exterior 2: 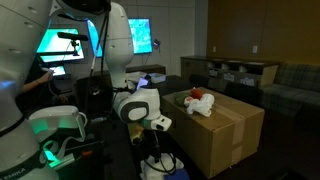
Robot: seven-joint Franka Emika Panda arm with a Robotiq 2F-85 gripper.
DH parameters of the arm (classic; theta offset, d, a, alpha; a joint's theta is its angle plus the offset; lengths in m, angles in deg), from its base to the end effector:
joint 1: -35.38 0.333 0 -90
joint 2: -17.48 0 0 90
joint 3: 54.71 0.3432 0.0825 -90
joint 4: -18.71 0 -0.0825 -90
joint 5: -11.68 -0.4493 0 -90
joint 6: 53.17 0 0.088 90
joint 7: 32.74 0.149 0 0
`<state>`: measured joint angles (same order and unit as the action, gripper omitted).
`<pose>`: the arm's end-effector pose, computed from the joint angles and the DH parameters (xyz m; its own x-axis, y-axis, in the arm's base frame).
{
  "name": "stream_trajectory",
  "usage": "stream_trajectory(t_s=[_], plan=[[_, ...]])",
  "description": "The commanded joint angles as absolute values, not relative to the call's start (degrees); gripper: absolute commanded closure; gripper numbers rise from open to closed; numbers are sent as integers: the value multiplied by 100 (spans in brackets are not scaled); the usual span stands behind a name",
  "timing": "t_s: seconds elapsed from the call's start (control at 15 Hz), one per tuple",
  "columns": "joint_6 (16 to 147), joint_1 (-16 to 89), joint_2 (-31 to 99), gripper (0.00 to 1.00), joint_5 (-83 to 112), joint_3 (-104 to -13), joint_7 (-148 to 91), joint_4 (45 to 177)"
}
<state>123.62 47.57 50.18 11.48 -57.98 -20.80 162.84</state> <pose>0.4459 0.0630 -0.0154 0.9989 -0.0470 0.0065 -0.0472 -0.9984 0.0299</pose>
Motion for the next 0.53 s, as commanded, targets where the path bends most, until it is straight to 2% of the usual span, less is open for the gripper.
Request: stream_trajectory(t_s=[0.0, 0.47], plan=[[12545, 4941, 4997, 0, 893, -5643, -1962, 16448], [12516, 4848, 5256, 0, 786, -5359, -1979, 16429]])
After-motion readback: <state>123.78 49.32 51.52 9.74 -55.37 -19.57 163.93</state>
